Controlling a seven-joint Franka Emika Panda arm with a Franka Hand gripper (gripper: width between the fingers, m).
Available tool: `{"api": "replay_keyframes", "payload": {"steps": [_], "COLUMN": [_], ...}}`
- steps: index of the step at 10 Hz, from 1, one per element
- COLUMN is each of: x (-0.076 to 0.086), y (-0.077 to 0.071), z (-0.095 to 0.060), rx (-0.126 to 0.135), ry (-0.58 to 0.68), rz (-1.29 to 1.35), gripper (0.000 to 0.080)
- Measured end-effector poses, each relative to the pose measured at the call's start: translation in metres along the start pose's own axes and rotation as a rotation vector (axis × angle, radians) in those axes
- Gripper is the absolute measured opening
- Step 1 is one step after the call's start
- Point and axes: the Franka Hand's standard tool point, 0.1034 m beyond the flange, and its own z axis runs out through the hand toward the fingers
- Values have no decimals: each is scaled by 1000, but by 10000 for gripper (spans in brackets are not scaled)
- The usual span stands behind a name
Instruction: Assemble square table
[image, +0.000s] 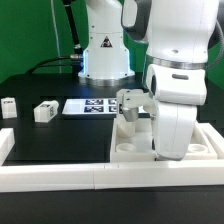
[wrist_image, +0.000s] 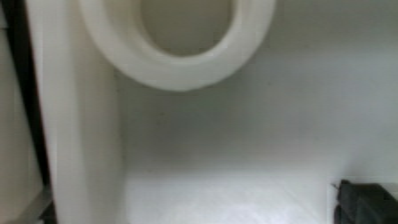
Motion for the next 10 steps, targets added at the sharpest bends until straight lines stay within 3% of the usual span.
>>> {"api": "replay_keyframes", "payload": {"steps": [2, 3, 4, 5, 7, 9, 10], "x": [0, -7, -20, -31, -58, -103, -110], "y": [0, 4, 2, 3, -2, -12, -11], "z": [-1, -13, -38, -59, -87, -87, -84], "rx": [-1, -11, 3, -1, -2, 13, 11], "ry": [0, -2, -14, -19, -25, -44, -50], "rz": [0, 9, 26, 45, 91, 180, 286], "gripper": [649, 649, 649, 649, 649, 649, 649]}}
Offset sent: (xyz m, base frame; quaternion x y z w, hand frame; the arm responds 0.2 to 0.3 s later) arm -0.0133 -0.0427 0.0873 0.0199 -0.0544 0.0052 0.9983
